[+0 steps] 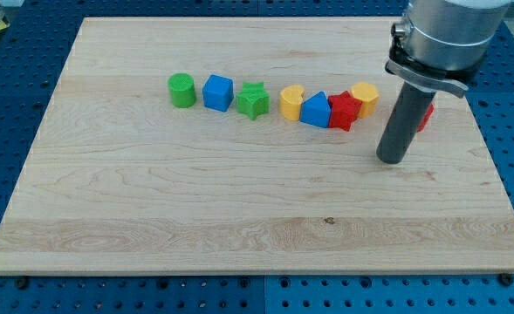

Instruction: Move the arm to the bottom of the red circle

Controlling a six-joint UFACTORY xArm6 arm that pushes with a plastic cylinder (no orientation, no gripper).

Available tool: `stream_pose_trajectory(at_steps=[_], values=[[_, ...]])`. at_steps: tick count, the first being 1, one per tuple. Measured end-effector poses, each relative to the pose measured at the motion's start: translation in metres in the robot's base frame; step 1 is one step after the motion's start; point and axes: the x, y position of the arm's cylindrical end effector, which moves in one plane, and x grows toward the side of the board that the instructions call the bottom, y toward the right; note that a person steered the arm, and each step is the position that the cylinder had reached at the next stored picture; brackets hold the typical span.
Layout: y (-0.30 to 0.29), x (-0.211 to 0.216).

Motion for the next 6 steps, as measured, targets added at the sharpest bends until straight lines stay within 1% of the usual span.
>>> stream_pose_trajectory(at_steps=[2, 4, 5, 6], values=[[0.014, -0.007], [0.032, -0.031], [0.033, -0.03], [0.032, -0.001]])
